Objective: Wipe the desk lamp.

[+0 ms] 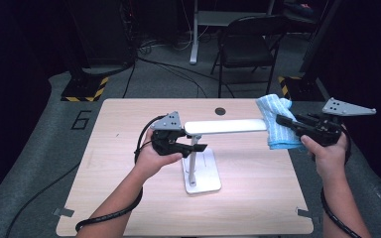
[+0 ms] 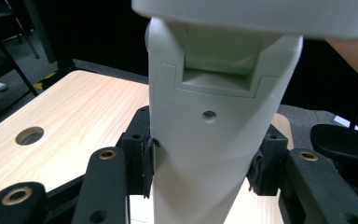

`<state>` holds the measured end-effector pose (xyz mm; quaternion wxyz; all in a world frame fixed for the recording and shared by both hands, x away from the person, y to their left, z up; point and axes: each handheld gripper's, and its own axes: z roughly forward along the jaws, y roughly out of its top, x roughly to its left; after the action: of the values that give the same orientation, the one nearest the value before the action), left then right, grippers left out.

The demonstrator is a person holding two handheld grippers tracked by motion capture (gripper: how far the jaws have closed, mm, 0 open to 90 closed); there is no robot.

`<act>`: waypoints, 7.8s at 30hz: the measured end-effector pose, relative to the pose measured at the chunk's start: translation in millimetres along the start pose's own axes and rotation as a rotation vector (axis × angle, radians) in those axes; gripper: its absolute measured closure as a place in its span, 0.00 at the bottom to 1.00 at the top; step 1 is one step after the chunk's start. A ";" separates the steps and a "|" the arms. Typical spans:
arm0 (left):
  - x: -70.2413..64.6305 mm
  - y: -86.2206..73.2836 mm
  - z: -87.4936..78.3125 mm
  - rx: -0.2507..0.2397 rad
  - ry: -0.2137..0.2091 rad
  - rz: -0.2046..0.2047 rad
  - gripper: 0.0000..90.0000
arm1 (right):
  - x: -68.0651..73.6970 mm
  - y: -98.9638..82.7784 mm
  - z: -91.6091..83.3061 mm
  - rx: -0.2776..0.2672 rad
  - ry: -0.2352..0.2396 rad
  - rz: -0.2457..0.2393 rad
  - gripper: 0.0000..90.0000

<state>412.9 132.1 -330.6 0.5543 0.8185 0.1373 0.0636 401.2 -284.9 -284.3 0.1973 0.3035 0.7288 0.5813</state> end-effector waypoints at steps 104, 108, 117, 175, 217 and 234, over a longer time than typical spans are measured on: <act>1.5 -24.4 7.3 -0.027 -0.012 -0.017 0.57 | 114.5 48.7 103.1 0.106 0.173 -0.031 0.77; 1.9 -24.6 8.0 -0.024 -0.004 -0.009 0.57 | 131.7 55.3 113.9 0.115 0.188 -0.062 0.77; 1.5 -30.8 9.8 -0.063 -0.005 -0.032 0.56 | 147.8 63.1 127.6 0.127 0.217 -0.079 0.77; 1.6 -32.6 9.2 -0.040 0.005 -0.025 0.57 | 23.6 9.0 33.0 0.095 -0.027 0.061 0.77; 6.0 -33.8 2.2 -0.019 0.005 -0.029 0.56 | -27.2 -48.6 -10.8 0.103 -0.144 0.232 0.77; 6.7 -35.6 2.3 -0.032 -0.001 -0.030 0.56 | -2.7 -98.7 26.7 0.149 -0.102 0.215 0.77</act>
<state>414.4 144.4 -364.7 0.5684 0.8073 0.1481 0.0568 399.3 -281.1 -386.4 0.1473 0.4228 0.7222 0.5272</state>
